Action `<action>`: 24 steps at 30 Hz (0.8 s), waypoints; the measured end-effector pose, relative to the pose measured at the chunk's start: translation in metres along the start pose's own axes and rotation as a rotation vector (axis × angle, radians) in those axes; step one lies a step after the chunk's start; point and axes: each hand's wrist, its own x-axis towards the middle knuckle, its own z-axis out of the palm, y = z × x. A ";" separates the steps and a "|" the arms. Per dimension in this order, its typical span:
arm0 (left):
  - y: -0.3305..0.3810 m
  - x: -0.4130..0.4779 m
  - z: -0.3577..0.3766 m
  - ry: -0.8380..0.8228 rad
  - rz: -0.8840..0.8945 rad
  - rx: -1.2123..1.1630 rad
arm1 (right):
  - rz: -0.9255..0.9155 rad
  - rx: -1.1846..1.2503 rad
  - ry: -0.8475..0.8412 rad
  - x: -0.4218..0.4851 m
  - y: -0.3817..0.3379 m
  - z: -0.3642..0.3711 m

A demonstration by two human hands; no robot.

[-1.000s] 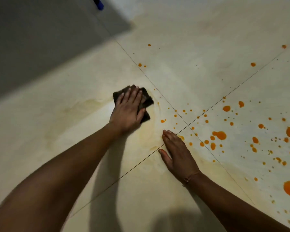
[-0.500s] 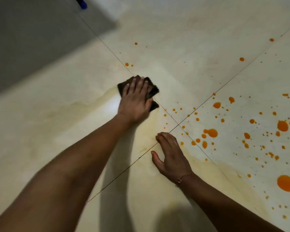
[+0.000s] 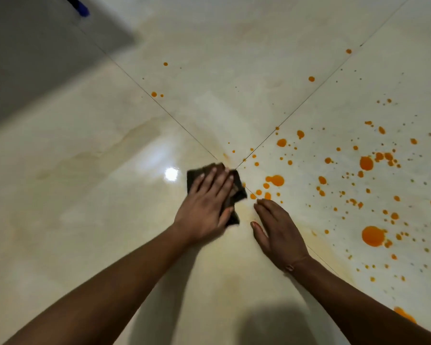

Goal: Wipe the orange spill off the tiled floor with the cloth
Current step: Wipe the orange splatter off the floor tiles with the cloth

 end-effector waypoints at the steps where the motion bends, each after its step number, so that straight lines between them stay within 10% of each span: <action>1: -0.001 -0.014 0.001 -0.026 0.063 0.006 | -0.001 -0.003 0.010 -0.001 0.000 -0.002; 7: 0.005 0.055 -0.004 0.084 -0.152 0.003 | 0.224 -0.071 0.112 -0.011 0.033 -0.026; 14: 0.044 0.024 0.008 -0.034 0.246 0.032 | 0.271 -0.259 -0.087 -0.018 0.041 -0.038; 20: 0.052 0.120 -0.006 0.045 -0.046 0.020 | 0.207 -0.235 -0.190 -0.009 0.048 -0.061; 24: 0.083 0.060 0.009 -0.022 0.203 0.021 | 0.377 -0.205 -0.132 -0.014 0.046 -0.064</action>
